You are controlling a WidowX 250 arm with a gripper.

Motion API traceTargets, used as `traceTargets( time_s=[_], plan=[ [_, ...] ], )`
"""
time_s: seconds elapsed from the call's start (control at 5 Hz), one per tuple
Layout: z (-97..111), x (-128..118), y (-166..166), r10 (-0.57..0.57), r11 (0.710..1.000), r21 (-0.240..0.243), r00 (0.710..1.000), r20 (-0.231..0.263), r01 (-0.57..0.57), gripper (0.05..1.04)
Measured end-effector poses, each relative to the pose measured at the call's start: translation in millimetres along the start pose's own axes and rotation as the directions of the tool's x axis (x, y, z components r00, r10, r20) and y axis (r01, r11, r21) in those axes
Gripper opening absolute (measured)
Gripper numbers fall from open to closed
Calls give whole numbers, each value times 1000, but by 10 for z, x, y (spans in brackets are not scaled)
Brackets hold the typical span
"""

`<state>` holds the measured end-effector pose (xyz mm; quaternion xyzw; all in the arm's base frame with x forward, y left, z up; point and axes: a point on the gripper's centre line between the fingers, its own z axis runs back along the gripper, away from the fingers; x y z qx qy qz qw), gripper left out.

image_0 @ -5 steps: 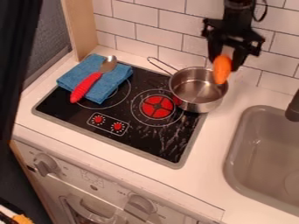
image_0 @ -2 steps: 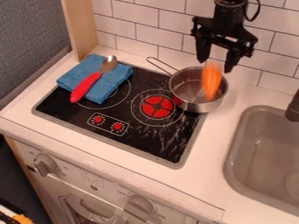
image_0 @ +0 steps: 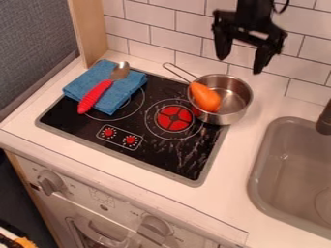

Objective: Put the orange object in the silver pot.

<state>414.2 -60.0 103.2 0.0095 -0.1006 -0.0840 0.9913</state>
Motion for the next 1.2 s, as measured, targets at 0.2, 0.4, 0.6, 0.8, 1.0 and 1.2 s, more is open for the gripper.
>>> traceTargets(
  time_s=[0.2,0.4,0.6,0.8,1.0,1.2],
  plan=[
    [2,-57,-8,6,1000,-16,1000,-15,-6,1000],
    [6,-98,87,44,999,-21,998,-39,-45,1000],
    [-4,-106,86,47,999,-25,998,-44,-48,1000],
    [6,-100,86,47,999,-25,998,-41,-48,1000],
    [0,-104,86,46,999,-25,998,-44,-47,1000],
    [0,-104,86,46,999,-25,998,-44,-47,1000]
  ],
)
